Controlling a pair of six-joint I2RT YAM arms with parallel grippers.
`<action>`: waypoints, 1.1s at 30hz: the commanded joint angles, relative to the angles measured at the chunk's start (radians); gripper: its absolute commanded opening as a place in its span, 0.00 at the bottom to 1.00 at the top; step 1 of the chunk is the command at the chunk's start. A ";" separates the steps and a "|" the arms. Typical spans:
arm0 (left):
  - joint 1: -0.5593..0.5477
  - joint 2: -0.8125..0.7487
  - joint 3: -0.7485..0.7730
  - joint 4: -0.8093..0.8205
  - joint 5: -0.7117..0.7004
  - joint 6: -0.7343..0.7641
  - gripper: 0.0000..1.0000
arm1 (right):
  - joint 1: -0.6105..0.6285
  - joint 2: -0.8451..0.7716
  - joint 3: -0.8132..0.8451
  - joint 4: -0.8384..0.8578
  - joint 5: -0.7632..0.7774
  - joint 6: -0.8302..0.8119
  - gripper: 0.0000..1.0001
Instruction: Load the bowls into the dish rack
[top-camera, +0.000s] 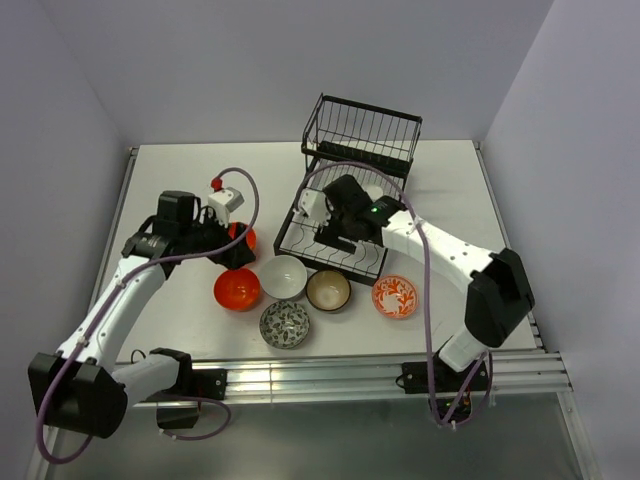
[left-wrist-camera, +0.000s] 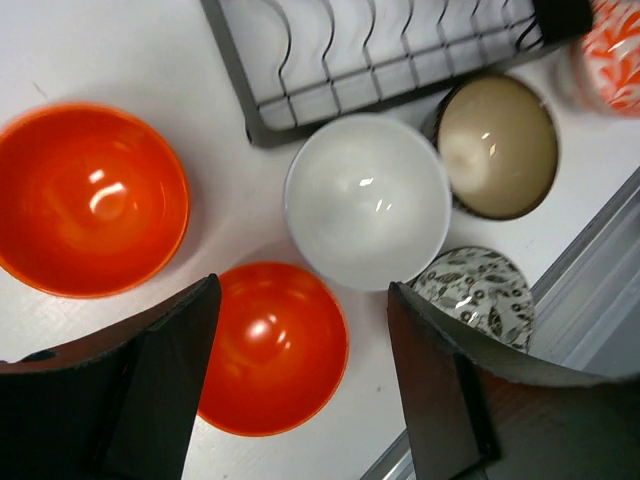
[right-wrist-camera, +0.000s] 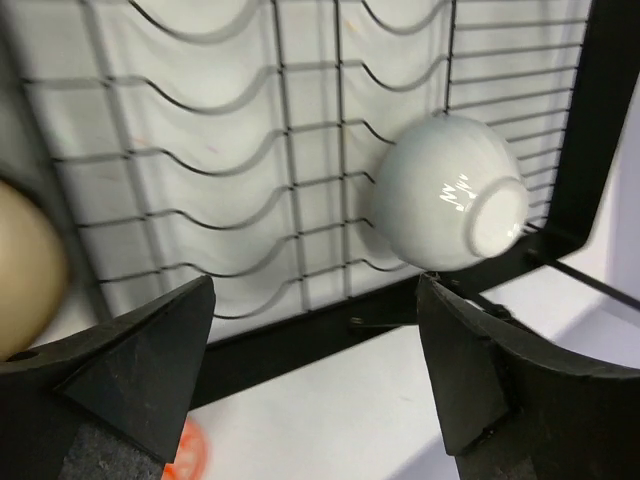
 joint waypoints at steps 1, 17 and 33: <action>-0.003 0.059 -0.020 -0.020 -0.030 0.079 0.73 | 0.008 -0.077 0.060 -0.109 -0.160 0.207 0.88; -0.196 0.275 0.017 0.077 -0.263 0.022 0.66 | -0.013 -0.213 -0.086 -0.072 -0.302 0.476 0.78; -0.266 0.421 0.064 0.112 -0.392 -0.035 0.65 | -0.056 -0.221 -0.066 -0.077 -0.418 0.589 0.80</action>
